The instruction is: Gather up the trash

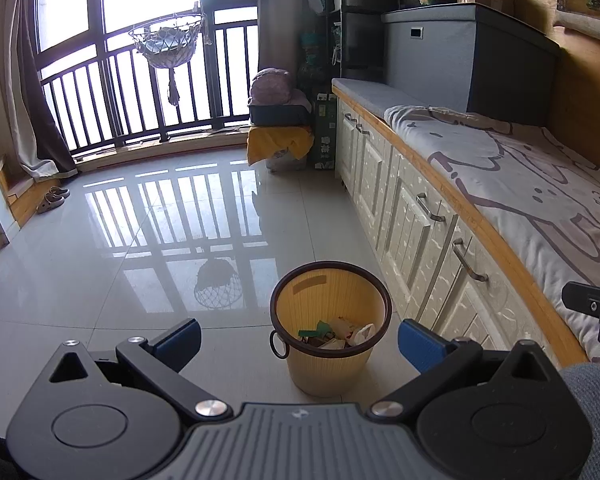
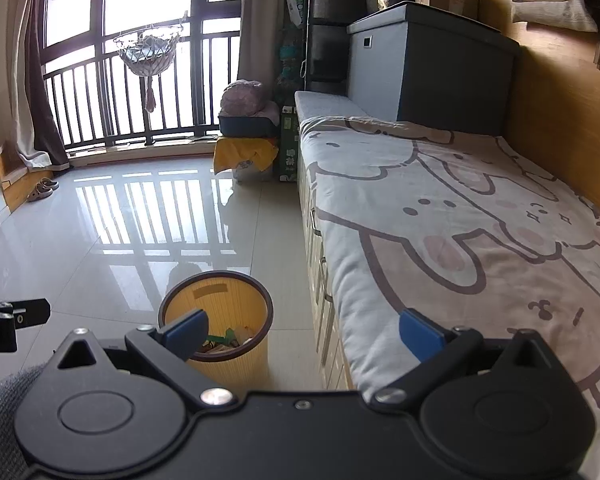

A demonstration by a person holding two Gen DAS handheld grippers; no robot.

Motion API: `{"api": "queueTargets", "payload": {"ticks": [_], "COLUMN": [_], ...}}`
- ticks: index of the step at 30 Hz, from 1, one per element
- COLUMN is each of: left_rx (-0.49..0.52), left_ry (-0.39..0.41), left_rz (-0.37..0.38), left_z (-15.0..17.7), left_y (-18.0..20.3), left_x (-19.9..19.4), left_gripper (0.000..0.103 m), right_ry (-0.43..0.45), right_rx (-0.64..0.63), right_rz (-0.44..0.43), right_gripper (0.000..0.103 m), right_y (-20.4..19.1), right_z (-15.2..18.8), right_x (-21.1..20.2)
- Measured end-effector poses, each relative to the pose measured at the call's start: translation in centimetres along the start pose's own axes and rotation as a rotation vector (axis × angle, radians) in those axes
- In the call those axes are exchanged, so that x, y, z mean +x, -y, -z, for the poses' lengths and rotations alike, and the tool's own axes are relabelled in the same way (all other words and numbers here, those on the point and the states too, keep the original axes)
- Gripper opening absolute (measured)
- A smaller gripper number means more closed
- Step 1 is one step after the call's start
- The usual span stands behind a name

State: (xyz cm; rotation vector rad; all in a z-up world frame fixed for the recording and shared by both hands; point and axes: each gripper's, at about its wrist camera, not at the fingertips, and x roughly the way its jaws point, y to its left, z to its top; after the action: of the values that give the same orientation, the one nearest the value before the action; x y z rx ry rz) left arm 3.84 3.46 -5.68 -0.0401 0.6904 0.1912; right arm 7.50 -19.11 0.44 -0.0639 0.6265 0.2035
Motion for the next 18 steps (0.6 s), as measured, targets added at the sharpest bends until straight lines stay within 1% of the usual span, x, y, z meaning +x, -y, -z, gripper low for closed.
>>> {"api": "queueTargets", "payload": {"ticks": [18], "left_rx": [0.001], "left_ry": [0.001], "left_rz": [-0.001], "left_z": [0.04], "left_y": [0.14], "left_x": [0.04], "left_gripper": [0.103], "right_ry": [0.0], "right_rx": [0.0], "right_rz": [0.0], "right_gripper": [0.103], "right_y": [0.02], "right_z": [0.0], "right_x": [0.0]}}
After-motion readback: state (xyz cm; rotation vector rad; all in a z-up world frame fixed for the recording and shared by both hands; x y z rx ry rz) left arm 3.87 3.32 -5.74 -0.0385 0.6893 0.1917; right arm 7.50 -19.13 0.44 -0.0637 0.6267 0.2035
